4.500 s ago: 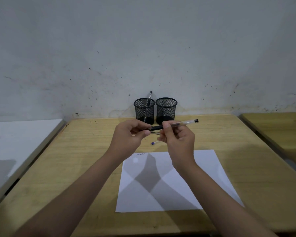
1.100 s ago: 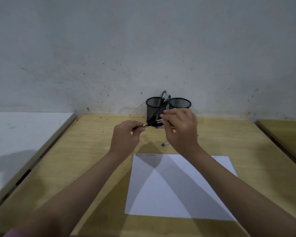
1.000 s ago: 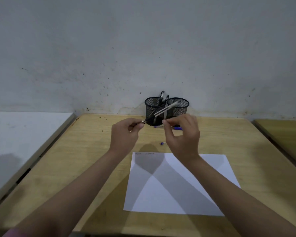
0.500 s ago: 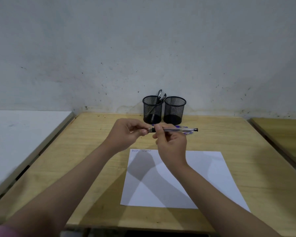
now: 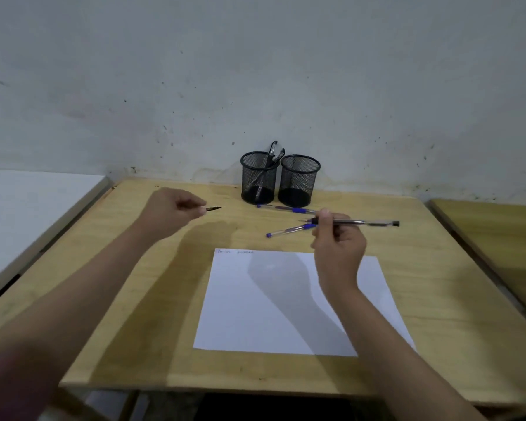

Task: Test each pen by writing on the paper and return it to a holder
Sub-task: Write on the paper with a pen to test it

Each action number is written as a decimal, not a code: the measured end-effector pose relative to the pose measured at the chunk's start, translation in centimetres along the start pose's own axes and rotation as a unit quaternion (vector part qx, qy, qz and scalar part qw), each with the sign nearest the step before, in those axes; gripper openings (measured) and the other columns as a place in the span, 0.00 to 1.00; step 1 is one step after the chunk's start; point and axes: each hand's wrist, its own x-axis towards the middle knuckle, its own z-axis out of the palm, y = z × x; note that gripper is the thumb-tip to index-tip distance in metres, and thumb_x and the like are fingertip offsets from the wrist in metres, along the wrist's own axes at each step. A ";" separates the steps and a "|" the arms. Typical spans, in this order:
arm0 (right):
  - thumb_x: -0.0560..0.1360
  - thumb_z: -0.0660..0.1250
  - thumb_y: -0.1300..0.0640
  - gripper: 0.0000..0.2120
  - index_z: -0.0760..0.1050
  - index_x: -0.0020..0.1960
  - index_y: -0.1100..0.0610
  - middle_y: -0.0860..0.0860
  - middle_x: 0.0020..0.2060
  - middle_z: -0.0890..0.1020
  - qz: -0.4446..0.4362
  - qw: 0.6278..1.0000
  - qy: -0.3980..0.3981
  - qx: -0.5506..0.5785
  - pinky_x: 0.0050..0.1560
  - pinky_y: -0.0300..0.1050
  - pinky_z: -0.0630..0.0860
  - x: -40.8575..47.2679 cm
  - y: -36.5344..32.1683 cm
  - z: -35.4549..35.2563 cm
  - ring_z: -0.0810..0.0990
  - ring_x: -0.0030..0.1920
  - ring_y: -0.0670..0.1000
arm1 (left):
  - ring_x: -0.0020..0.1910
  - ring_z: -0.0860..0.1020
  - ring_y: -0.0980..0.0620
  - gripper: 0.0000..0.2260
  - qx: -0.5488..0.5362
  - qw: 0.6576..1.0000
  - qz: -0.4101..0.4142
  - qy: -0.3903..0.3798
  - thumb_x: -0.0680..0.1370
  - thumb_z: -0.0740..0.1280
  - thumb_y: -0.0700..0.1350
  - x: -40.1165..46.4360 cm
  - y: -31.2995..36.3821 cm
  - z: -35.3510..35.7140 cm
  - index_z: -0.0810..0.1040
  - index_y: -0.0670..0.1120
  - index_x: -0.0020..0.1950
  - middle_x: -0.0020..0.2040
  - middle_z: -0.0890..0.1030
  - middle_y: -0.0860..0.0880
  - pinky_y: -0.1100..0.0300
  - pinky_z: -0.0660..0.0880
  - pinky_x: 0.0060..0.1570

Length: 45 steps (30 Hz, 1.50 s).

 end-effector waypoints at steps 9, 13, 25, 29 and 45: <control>0.77 0.66 0.55 0.13 0.78 0.37 0.61 0.50 0.27 0.78 0.045 0.996 -0.071 -0.026 0.33 0.37 0.73 -1.7 1.7 1.0 0.75 0.27 0.42 | 0.47 0.79 0.53 0.08 -0.018 0.998 -0.055 -0.008 0.69 0.74 0.40 0.2 -1.2 6.4 0.84 0.46 0.47 0.45 0.83 0.48 0.66 0.72 0.48; 0.76 0.66 0.56 0.11 0.78 0.38 0.59 0.50 0.27 0.78 0.050 0.996 -0.076 -0.025 0.33 0.35 0.73 -1.7 1.8 1.3 0.75 0.27 0.42 | 0.49 0.79 0.52 0.11 -0.042 0.998 -0.044 -0.016 0.69 0.74 0.39 0.0 -1.6 6.3 0.83 0.45 0.50 0.48 0.83 0.47 0.66 0.72 0.50; 0.73 0.71 0.62 0.04 0.81 0.40 0.56 0.51 0.30 0.81 0.060 0.984 -0.156 -0.054 0.33 0.42 0.79 -0.6 1.1 1.2 0.78 0.29 0.48 | 0.61 0.71 0.64 0.17 -0.013 0.997 0.013 -0.081 0.73 0.70 0.48 -6.0 -0.8 3.5 0.77 0.51 0.62 0.64 0.75 0.56 0.80 0.63 0.55; 0.70 0.73 0.60 0.04 0.80 0.38 0.57 0.51 0.30 0.82 0.094 0.967 -0.212 -0.102 0.34 0.43 0.79 0.0 1.9 2.6 0.79 0.28 0.48 | 0.70 0.61 0.62 0.33 0.136 0.972 0.089 -0.167 0.68 0.60 0.69 -7.9 -1.6 3.2 0.68 0.54 0.70 0.72 0.64 0.58 0.59 0.58 0.71; 0.68 0.67 0.70 0.09 0.68 0.35 0.62 0.63 0.29 0.77 0.146 0.972 -0.149 -0.104 0.25 0.44 0.76 -0.1 3.5 5.1 0.77 0.22 0.49 | 0.74 0.52 0.60 0.34 0.171 0.970 0.077 -0.158 0.68 0.53 0.70 -8.3 -2.2 3.7 0.63 0.59 0.71 0.74 0.55 0.60 0.47 0.51 0.73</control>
